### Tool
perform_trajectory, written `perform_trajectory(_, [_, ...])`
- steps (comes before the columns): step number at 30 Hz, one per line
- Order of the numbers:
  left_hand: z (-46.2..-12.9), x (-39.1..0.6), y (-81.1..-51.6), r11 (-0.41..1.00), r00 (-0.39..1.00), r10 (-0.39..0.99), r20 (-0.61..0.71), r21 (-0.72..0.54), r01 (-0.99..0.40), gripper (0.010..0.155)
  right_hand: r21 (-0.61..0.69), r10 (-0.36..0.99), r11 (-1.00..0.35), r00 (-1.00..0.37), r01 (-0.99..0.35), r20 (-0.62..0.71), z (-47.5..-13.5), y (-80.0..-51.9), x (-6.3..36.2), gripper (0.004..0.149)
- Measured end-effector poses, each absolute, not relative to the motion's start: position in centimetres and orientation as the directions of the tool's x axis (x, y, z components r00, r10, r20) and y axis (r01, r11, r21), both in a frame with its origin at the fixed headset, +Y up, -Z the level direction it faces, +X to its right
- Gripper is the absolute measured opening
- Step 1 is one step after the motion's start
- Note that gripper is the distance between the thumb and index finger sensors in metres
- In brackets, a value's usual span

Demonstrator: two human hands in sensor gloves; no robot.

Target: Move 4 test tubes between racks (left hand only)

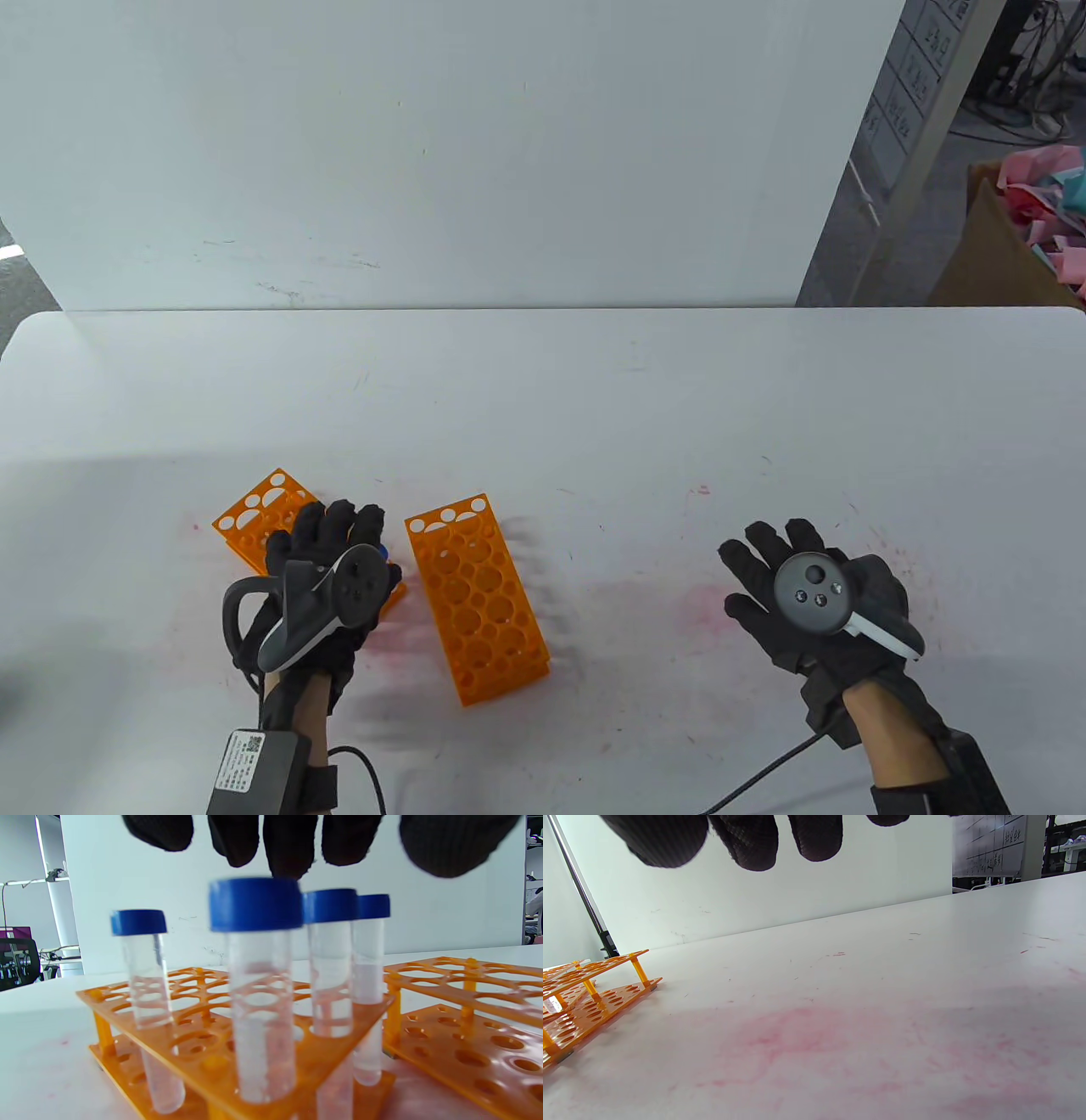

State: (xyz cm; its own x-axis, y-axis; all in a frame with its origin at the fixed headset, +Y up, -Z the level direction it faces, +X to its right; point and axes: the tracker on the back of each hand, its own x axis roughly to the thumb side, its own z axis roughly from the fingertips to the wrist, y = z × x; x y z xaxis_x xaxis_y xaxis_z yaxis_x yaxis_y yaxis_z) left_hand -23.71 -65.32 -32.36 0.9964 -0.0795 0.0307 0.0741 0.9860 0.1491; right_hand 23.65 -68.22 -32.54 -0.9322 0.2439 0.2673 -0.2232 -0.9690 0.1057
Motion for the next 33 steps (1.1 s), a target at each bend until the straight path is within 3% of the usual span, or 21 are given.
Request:
perform_trajectory(6, [-31.2,-24.9,-66.2,0.989,0.999,-0.047,-0.007,0.142,0.048,0.074,-0.006,0.305,-0.947,-0.903,-0.321,0.304,-32.6,-68.1,23.9,0.065])
perform_trajectory(13, [-31.0,-25.4,-67.4,0.969,0.997,0.066,0.027,0.235,-0.071,0.073,-0.062,0.225,-0.967,-0.941,-0.248,0.252,-32.5,-68.3,23.7,0.067])
perform_trajectory(17, [-30.8,-26.2,-67.8,0.965,0.992,0.125,0.014,0.229,-0.125,0.073,-0.009,0.211,-0.976,-0.949,-0.219,0.235,-32.5,-69.1,23.4,0.068])
perform_trajectory(33, [-30.0,-26.0,-67.6,0.969,0.995,0.098,-0.002,0.23,-0.095,0.071,0.029,0.213,-0.977,-0.943,-0.213,0.257,-32.7,-69.5,23.1,0.068])
